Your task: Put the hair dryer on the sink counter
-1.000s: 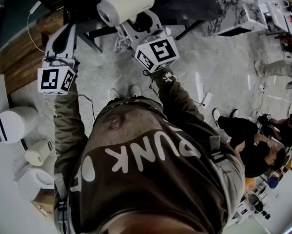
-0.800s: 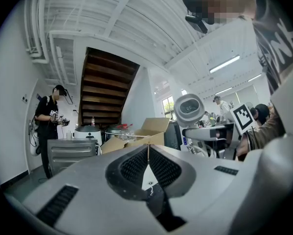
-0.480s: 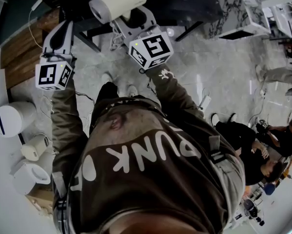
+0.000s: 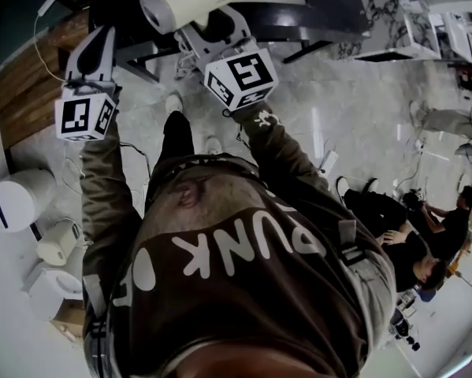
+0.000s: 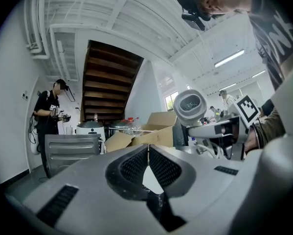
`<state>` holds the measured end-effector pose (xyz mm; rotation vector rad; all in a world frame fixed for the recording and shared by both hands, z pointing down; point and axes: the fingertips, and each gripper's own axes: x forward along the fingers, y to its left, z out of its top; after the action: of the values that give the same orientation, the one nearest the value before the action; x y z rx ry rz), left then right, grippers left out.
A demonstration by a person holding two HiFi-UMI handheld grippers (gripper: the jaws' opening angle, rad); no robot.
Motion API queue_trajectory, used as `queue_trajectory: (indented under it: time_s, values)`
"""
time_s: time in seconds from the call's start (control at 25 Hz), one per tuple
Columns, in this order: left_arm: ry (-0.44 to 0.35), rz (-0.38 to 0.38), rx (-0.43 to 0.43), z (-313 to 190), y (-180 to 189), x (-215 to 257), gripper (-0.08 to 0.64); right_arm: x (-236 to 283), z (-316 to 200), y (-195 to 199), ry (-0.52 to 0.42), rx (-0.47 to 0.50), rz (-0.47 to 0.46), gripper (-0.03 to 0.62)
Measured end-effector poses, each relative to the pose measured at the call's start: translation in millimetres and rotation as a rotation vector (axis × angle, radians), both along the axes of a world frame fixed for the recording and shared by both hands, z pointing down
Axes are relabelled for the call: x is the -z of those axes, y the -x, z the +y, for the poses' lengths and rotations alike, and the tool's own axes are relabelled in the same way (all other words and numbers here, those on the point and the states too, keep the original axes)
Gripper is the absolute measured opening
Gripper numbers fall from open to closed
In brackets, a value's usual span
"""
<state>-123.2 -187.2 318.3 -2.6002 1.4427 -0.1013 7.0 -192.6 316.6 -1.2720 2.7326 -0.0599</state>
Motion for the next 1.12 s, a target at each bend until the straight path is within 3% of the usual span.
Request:
queue_trajectory:
  time_s: [0.36,0.64,1.12]
  values:
    - [0.043,0.032,-0.023,-115,39,-39,0.008,-41,-118,53,0.145,-0.034,0.036,0.161]
    - [0.09,0.055,-0.026,-167,67,-66,0.008,-81,-184,83,0.281,-0.071,0.082,0.161]
    - [0.121,0.073,-0.049,-209,81,-90,0.008,-173,-254,119,0.663,-0.103,0.243,0.161]
